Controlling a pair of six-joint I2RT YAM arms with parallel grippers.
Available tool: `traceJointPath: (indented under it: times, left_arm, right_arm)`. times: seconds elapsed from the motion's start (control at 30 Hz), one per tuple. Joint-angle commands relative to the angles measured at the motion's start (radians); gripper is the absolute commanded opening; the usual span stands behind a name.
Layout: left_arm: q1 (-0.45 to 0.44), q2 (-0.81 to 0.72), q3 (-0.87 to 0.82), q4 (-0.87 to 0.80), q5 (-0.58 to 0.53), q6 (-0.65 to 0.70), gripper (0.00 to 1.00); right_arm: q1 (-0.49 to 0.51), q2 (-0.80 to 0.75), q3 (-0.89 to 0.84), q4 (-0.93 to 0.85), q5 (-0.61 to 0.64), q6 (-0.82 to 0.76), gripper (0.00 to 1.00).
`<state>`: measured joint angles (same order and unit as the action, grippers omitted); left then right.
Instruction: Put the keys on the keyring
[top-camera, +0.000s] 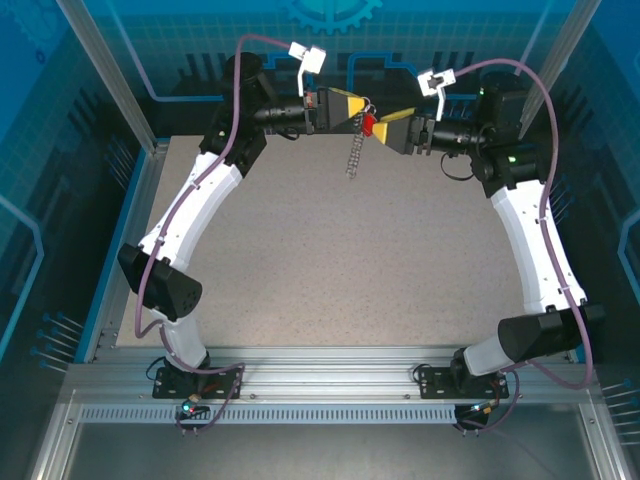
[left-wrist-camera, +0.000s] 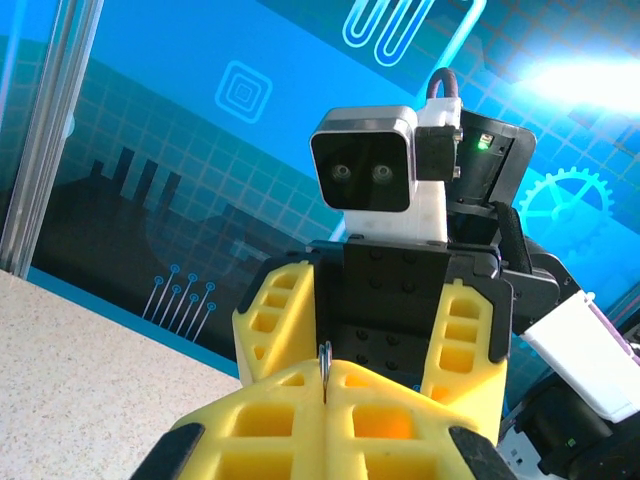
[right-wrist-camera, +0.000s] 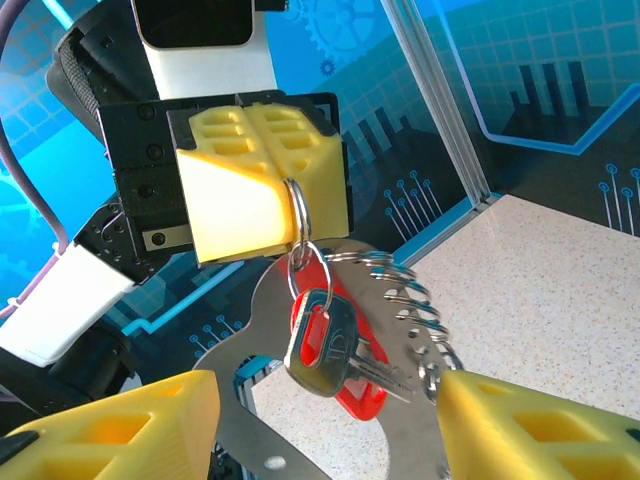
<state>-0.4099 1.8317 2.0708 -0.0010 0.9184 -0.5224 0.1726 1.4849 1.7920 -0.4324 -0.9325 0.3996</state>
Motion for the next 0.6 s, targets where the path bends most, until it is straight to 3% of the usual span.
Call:
traceJointPath:
  times: [0.0,0.2,0.27,0.53,0.57]
  left_arm:
    - [-0.010,-0.026,0.015,0.046,-0.012,-0.012,0.00]
    - [-0.016,-0.032,0.014,0.033,-0.012,-0.004,0.00]
    - [-0.017,-0.034,0.013,0.032,-0.016,-0.004,0.00]
    - [-0.016,-0.040,0.008,0.050,-0.046,-0.017,0.00]
    - [-0.016,-0.044,0.001,0.061,-0.058,-0.020,0.00]
  right_arm:
    - [0.027,-0.004,0.006,0.024,0.024,-0.012,0.60]
    - [0.043,0.036,0.042,0.034,0.049,-0.005,0.59]
    - [0.044,0.047,0.054,0.027,0.050,-0.007,0.54]
    - [0.058,0.035,0.046,-0.017,0.025,-0.041,0.00]
    - [0.062,0.034,0.046,-0.027,0.020,-0.048,0.00]
